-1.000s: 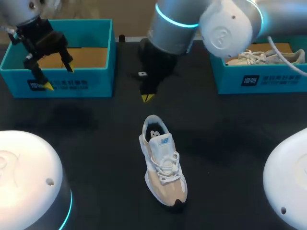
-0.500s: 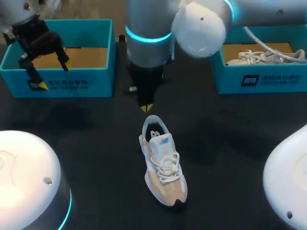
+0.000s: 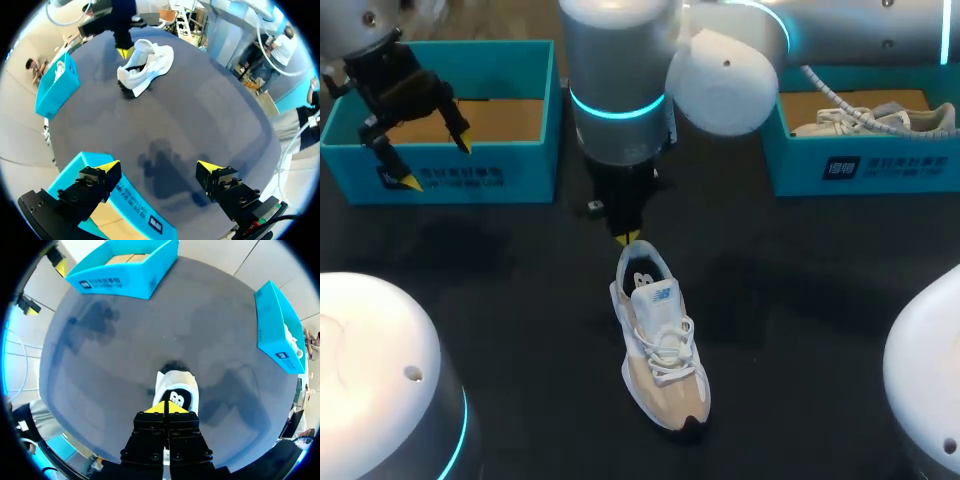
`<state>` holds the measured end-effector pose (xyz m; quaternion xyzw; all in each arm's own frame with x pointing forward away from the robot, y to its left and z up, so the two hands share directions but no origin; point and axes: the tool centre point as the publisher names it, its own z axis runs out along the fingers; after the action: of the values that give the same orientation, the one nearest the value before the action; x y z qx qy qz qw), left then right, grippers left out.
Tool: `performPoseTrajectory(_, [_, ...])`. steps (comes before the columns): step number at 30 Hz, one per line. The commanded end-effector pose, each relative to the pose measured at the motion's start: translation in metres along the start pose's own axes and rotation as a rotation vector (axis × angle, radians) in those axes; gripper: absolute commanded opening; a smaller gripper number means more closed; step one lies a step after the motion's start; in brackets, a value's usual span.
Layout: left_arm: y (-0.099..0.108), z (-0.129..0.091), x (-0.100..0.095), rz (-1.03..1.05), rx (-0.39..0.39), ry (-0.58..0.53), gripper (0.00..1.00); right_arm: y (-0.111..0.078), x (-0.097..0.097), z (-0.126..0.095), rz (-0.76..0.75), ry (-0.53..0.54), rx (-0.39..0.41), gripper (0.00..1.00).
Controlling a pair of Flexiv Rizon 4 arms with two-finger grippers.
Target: Take the shoe out of the shoebox, open the shoe tongue, remove and reinsert the insole, then place the shoe into the shoebox
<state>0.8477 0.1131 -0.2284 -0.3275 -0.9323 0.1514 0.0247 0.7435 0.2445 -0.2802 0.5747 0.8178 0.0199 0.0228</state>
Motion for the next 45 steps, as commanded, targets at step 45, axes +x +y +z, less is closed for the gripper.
performPoseTrajectory(45, [0.011,-0.001,0.002,0.012,0.023,0.023,1.0,-0.019,-0.024,0.087,0.185,-0.244,0.135,0.0])
